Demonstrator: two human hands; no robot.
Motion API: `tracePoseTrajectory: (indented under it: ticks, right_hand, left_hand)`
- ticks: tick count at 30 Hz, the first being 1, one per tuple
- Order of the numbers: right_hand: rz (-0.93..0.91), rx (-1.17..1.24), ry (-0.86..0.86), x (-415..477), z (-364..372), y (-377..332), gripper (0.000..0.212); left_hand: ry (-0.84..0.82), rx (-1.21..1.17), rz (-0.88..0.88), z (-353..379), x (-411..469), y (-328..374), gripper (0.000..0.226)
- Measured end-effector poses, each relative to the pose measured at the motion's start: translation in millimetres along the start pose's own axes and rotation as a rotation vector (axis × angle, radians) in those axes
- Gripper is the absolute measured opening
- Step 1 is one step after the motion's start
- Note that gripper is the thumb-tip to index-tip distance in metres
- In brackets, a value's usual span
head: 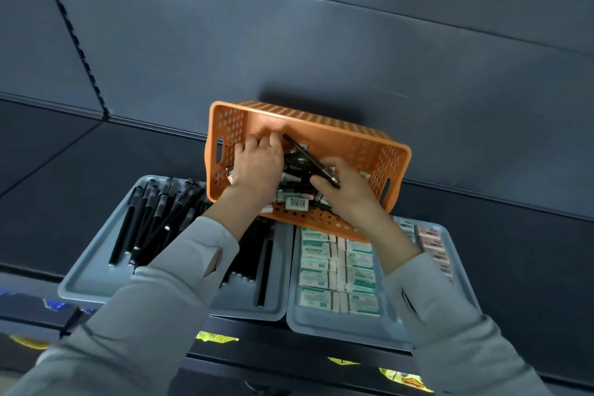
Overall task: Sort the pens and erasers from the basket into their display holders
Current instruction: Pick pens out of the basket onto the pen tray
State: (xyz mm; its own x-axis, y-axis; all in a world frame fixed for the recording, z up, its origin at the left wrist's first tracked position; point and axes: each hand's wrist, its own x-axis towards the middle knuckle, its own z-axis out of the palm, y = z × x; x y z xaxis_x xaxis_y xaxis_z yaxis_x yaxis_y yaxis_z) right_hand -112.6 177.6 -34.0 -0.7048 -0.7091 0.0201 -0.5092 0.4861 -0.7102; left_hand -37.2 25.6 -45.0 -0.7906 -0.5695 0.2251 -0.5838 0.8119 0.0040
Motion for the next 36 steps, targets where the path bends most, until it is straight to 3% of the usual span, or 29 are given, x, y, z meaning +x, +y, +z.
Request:
tracePoseTrajectory:
  ticks: [2,5,9,12,16,19,21,24,27,30,33,36]
  right_hand:
    - [0.003,0.09,0.046,0.6,2.0,1.9,0.023]
    - [0.005,0.16,0.133,-2.8,2.4,4.3,0.03]
    - [-0.002,0.306,0.318,-15.2,4.0,3.8,0.029]
    - [-0.009,0.329,0.443,-28.0,5.3,1.7,0.017]
    - [-0.091,0.246,0.58,-46.8,6.9,3.6,0.016]
    - [-0.195,0.178,0.71,-57.3,4.8,7.2,0.015]
    - [-0.256,0.115,0.751,-62.0,2.2,11.1,0.015]
    - [-0.328,-0.026,0.739,-65.8,-1.8,12.7,0.018]
    - [-0.577,-0.172,0.645,-64.8,-0.9,5.8,0.022]
    - [-0.762,-0.401,0.549,-61.0,5.2,4.2,0.038]
    - [-0.735,-0.537,0.464,-56.9,7.5,12.9,0.046]
    - [-0.712,-0.566,0.477,-56.5,0.6,15.5,0.033]
  left_hand:
    - [-0.028,0.073,0.056,-3.4,0.6,-1.3,0.05]
    - [-0.015,0.078,0.1,-5.1,-1.8,-3.9,0.043]
    - [0.115,0.028,0.052,-16.6,-14.5,-3.9,0.058]
    - [0.122,0.018,-0.027,-31.3,-30.7,-4.0,0.044]
    - [0.136,-0.183,-0.117,-32.0,-53.0,-9.4,0.016]
    - [0.108,-0.446,-0.172,-24.9,-71.2,-11.6,0.02]
    - [0.085,-0.517,-0.225,-19.8,-78.6,-12.4,0.035]
    - [0.082,-0.499,-0.185,-14.1,-88.3,-10.9,0.058]
    - [0.031,-0.313,-0.046,-17.0,-98.5,7.5,0.072]
    - [0.053,-0.244,0.06,-24.8,-104.5,27.8,0.065]
    - [0.076,-0.364,0.121,-27.6,-105.0,33.8,0.054]
    - [0.091,-0.432,0.097,-31.8,-108.4,35.1,0.056]
